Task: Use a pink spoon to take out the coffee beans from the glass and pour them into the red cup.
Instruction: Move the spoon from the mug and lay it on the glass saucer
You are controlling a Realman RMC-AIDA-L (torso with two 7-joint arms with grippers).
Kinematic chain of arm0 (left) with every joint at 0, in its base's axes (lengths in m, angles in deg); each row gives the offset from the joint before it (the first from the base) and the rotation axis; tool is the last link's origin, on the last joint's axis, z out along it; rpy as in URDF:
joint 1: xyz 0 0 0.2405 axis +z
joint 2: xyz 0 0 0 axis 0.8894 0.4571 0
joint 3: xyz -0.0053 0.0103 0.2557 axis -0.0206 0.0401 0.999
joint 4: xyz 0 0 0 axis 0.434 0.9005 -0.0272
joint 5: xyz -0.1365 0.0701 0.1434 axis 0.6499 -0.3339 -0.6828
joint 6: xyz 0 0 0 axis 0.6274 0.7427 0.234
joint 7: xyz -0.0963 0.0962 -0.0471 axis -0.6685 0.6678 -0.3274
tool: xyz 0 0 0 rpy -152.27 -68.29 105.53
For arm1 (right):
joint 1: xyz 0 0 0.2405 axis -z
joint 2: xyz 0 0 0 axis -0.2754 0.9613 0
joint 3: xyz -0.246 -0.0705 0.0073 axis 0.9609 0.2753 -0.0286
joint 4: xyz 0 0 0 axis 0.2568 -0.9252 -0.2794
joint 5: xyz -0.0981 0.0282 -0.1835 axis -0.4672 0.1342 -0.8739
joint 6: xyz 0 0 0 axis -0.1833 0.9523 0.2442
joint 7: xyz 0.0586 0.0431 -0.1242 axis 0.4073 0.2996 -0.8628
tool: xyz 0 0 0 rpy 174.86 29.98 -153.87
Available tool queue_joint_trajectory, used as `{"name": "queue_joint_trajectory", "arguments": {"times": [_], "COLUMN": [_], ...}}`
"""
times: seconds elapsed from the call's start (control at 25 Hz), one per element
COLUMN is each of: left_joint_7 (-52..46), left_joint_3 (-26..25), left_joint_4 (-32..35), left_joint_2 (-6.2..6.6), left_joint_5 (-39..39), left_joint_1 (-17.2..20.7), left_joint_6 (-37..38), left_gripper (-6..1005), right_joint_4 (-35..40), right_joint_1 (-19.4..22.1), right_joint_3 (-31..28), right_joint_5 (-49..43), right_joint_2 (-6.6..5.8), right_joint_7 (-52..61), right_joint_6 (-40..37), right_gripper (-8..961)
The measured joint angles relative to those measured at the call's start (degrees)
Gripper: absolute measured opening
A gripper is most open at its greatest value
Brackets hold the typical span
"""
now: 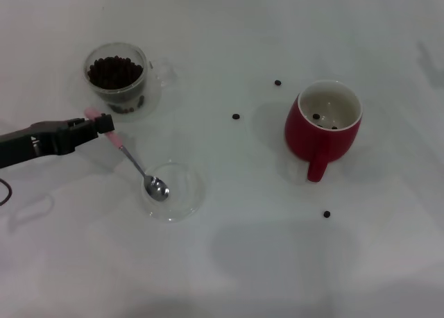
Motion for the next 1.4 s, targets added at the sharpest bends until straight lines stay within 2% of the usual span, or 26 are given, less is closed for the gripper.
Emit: {"name": "queue_joint_trajectory", "arguments": {"times": [0.28,0.44,0.6,1.2,1.4], "left_joint_7": [0.4,0.7,0.7,0.8,0.8], "left_joint_3": [-0.1,-0.2,-0.2,0.0,-0.2], "left_joint_4": [-2.5,-5.2,-5.9,-6.2,-6.3], "left_joint_2": [-1.04,-1.79,-2.60,-2.82,-2.80], "left_joint_5": [-0.2,-2.4,-3.9,-4.6,-4.6], "left_joint_1": [-2.0,-4.4,-5.3,-5.7,-5.4], "left_joint_6": [-0.5,-1.1,-1.2,-1.2,-1.3], "left_gripper": [133,133,133,134,185], "right_joint_4": [0.0,0.0,-0.3,-0.8,-0.8], "right_joint_1": [0.3,0.3,0.1,-0.1,-0.2], "right_joint_3": [0.0,0.1,0.1,0.0,0.0], "right_joint_5": [0.0,0.0,0.0,0.0,0.0], "right_joint_2": [0.00,0.00,0.05,0.09,0.09], "right_joint_7": [0.1,0.2,0.3,0.2,0.1], "right_joint_6": [0.1,0.0,0.0,0.0,0.1], "right_gripper": [695,695,695,695,695]}}
